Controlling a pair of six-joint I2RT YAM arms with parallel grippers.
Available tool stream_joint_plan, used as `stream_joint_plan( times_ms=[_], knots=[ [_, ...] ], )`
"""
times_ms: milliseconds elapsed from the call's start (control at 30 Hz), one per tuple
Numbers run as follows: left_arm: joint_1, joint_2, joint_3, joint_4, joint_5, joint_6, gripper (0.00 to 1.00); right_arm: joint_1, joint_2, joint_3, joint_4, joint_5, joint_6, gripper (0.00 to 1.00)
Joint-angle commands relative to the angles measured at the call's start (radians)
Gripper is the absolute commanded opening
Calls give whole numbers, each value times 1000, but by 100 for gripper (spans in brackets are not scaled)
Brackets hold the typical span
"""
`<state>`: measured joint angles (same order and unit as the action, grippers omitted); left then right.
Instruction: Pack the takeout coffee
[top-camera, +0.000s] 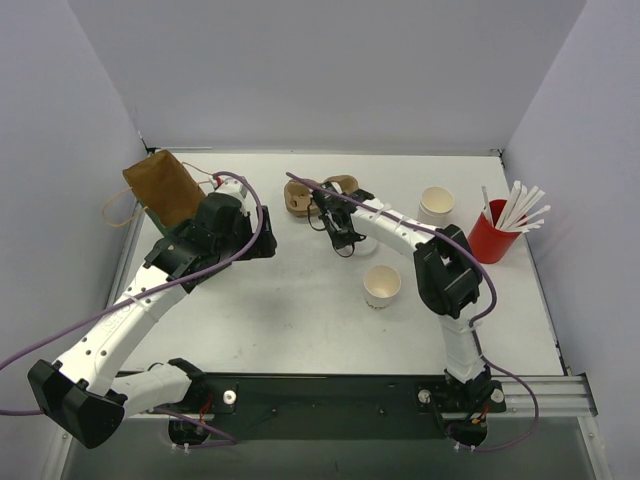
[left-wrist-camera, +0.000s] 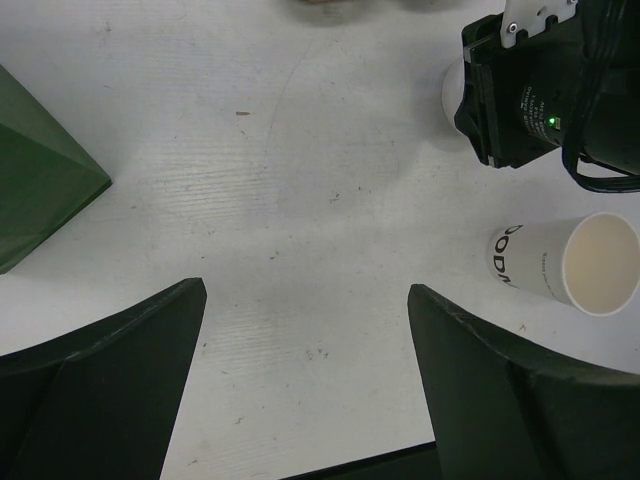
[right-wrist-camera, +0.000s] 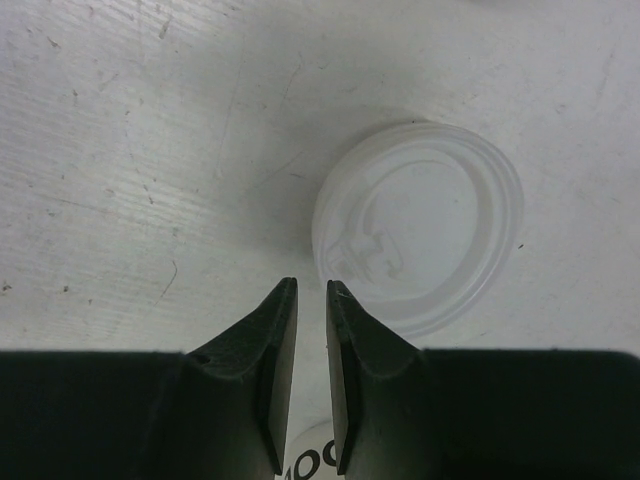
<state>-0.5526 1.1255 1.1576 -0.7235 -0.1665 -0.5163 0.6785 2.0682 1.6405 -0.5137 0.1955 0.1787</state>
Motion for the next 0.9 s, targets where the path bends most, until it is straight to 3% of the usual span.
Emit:
stream_joint_plan(
  times_ms=[0, 867],
  knots=[
    [10, -24, 10, 12, 9, 7, 93, -14, 12, 19, -31, 21, -10, 14],
    [14, -16, 5, 18, 16, 2, 93, -28, 63, 27, -31, -2, -16, 5]
  ],
)
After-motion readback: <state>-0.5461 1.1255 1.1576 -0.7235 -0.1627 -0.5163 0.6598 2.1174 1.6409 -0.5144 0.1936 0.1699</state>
